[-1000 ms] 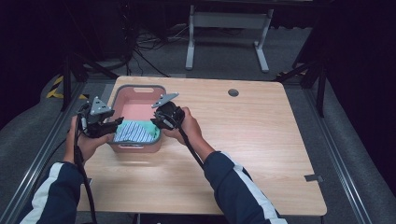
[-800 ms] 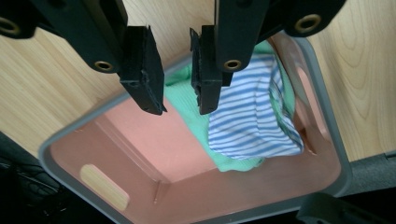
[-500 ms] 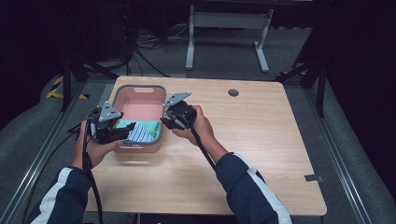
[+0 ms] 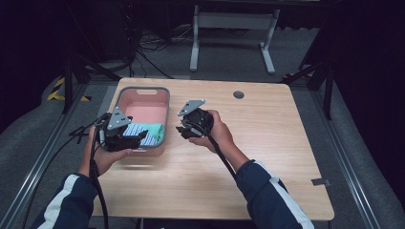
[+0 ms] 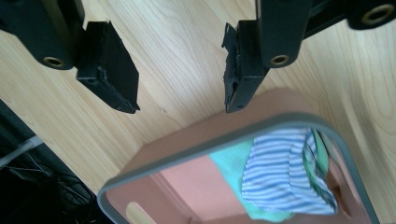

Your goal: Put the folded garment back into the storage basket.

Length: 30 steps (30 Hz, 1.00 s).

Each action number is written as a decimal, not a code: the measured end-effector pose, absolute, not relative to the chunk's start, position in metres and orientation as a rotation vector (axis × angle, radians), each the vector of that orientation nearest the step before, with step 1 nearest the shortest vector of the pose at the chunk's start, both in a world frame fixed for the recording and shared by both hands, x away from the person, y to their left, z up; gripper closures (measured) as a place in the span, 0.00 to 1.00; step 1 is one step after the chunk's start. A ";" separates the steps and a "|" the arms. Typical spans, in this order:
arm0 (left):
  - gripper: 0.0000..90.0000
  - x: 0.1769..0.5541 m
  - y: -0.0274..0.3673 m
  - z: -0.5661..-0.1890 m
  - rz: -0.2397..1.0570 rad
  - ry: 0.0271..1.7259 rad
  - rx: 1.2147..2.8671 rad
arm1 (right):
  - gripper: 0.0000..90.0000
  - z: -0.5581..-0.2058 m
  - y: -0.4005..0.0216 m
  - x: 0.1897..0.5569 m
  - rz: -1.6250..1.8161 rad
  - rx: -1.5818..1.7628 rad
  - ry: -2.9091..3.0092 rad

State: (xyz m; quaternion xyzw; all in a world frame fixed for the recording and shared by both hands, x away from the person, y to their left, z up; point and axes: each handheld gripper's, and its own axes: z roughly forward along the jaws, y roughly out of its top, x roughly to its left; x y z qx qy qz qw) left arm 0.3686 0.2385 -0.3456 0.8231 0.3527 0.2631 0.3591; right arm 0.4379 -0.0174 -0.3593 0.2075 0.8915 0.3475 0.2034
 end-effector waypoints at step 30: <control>0.27 0.353 0.187 -0.362 0.604 0.820 2.176 | 0.35 -0.361 -0.086 0.413 0.855 0.577 2.500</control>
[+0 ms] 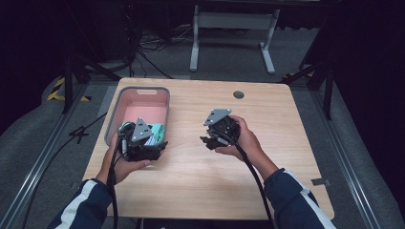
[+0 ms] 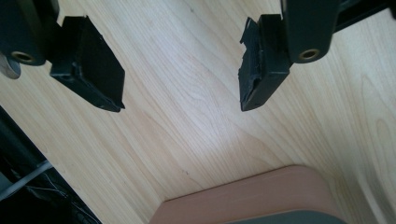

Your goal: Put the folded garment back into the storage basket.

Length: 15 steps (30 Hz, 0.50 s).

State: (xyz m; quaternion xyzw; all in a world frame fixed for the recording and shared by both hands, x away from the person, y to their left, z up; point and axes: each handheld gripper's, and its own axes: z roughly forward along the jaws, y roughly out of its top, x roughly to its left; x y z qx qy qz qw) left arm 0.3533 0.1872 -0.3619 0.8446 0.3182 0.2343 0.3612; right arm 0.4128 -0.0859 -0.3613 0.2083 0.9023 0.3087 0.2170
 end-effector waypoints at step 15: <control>0.22 0.341 0.152 -0.385 0.526 0.683 2.254 | 0.33 -0.376 -0.124 0.402 0.817 0.609 2.500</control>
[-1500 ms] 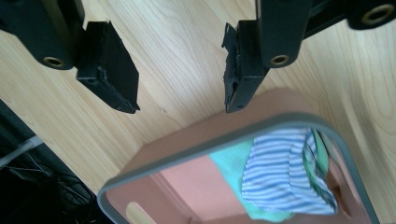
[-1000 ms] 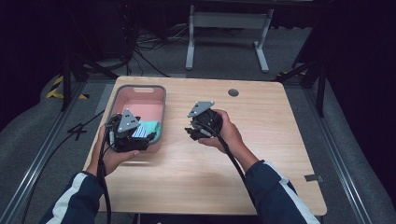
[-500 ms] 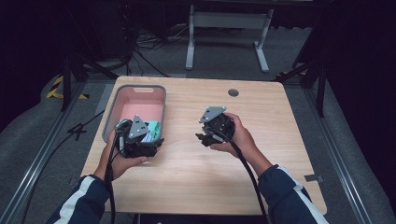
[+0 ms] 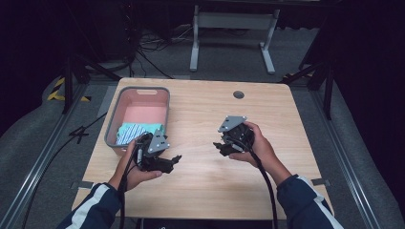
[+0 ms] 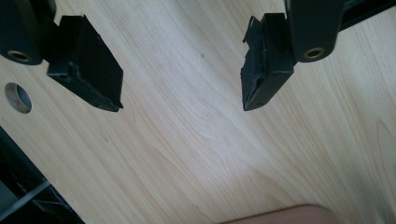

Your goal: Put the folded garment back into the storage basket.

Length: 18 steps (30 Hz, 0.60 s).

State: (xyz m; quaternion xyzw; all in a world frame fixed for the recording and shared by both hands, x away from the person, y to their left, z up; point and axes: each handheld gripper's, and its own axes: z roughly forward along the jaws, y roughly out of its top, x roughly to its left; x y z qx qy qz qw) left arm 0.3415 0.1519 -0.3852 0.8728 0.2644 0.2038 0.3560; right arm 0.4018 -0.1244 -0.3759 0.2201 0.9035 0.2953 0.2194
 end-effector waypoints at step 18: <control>0.21 0.333 0.123 -0.430 0.453 0.526 2.418 | 0.33 -0.406 -0.186 0.380 0.820 0.722 2.480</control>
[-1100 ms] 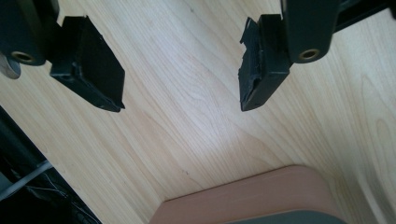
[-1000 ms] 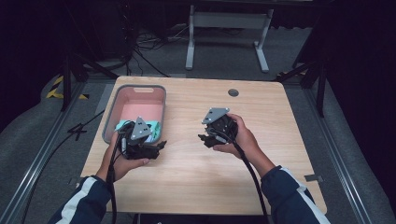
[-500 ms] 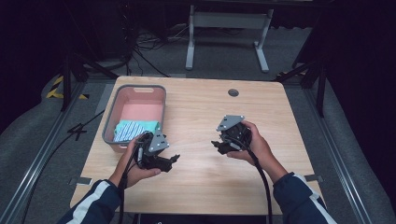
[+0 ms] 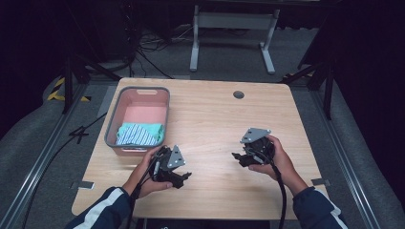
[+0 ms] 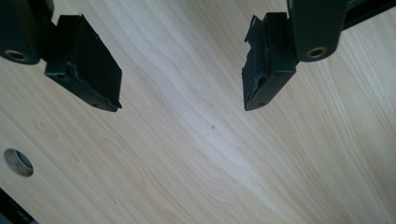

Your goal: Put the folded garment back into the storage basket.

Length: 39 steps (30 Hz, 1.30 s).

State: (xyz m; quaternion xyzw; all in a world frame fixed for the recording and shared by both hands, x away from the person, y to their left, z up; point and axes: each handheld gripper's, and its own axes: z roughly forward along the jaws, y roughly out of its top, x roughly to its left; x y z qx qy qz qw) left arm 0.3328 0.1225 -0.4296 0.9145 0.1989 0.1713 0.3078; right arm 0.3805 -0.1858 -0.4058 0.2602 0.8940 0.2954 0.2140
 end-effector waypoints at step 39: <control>0.13 0.329 0.147 -0.483 0.204 0.576 2.335 | 0.19 -0.487 -0.301 0.323 1.043 1.096 2.366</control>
